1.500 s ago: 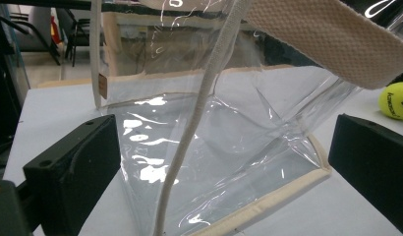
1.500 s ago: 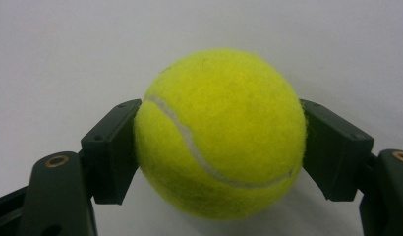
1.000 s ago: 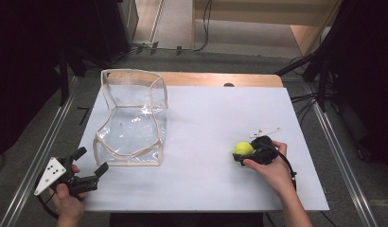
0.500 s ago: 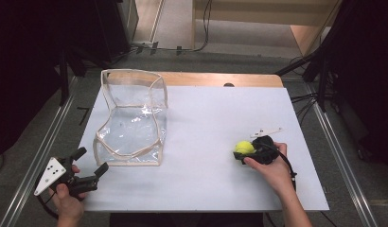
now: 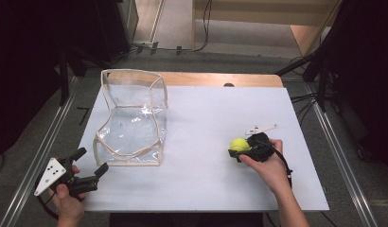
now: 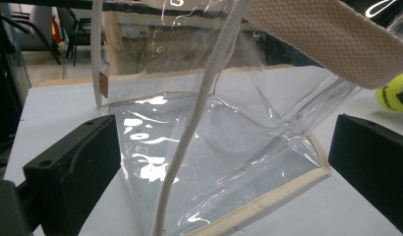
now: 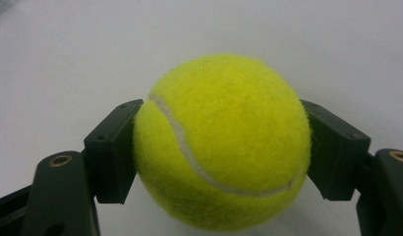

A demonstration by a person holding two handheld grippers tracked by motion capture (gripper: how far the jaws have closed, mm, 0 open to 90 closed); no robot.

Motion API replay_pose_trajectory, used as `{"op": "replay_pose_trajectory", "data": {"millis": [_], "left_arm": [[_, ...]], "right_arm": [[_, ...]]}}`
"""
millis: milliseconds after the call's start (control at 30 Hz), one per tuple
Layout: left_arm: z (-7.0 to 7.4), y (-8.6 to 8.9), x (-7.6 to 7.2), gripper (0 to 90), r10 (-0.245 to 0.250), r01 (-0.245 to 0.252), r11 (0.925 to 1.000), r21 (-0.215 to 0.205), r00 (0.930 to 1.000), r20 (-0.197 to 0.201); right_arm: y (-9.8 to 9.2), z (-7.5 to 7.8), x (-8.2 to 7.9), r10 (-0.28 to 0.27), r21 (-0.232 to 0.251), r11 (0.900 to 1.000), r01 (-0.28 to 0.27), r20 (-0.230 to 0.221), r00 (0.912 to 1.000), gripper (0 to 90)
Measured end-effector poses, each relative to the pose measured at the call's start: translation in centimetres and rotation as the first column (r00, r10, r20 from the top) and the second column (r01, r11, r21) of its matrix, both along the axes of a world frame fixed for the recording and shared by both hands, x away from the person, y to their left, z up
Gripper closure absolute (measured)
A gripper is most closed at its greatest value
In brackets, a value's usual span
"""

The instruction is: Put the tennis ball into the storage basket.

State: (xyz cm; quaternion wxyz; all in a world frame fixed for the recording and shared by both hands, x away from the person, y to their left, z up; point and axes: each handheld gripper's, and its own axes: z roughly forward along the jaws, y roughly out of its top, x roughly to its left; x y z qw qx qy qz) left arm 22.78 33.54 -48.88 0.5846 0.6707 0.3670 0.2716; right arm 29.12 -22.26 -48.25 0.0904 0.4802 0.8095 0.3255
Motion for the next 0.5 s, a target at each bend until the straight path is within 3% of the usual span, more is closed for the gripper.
{"op": "replay_pose_trajectory", "data": {"millis": [500], "left_arm": [[0.0,0.0,0.0,0.0,-0.003,0.003,1.0,-0.003,1.0,0.001]], "right_arm": [[3.1,0.9,0.9,0.069,-0.007,0.998,-0.068,0.009,0.9976,22.8]]}}
